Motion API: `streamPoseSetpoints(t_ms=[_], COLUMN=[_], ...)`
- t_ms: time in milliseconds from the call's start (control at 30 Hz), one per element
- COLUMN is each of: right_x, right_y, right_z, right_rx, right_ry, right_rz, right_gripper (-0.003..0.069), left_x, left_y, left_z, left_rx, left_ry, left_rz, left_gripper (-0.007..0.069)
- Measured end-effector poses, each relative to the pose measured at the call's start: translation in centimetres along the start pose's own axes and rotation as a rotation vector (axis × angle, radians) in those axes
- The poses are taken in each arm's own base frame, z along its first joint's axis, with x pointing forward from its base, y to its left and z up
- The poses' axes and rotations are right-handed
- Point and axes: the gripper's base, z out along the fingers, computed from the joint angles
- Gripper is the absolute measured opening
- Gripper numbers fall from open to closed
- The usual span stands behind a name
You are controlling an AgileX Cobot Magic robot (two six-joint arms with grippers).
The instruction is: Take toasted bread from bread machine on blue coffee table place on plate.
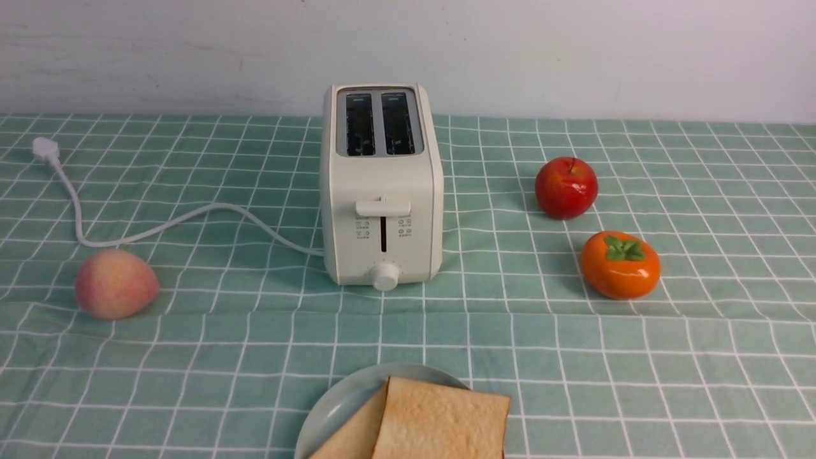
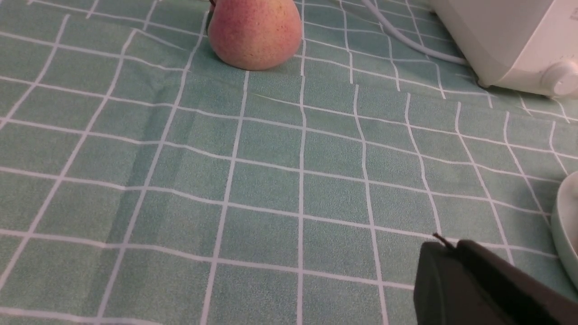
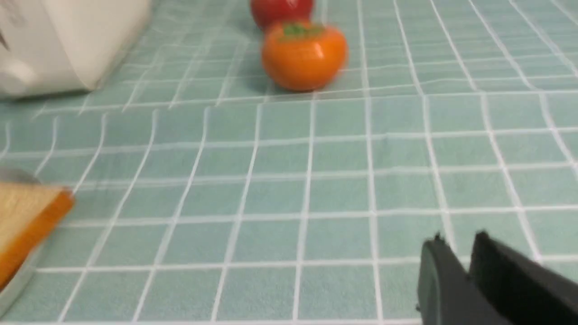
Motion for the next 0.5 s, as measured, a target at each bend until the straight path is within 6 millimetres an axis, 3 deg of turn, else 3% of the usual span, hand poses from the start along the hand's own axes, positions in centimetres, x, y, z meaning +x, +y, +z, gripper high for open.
streamPoseSetpoints(t_ms=[500], right_x=[-0.02], right_y=[-0.29], right_z=[-0.01], right_rx=[0.053], right_ry=[-0.005], right_rz=[0.016], right_gripper=[0.0108], left_x=[0.02], left_y=[0.00], left_z=[0.00], left_rx=[-0.001], left_ry=[0.002], left_rz=[0.000], left_gripper=[0.0038])
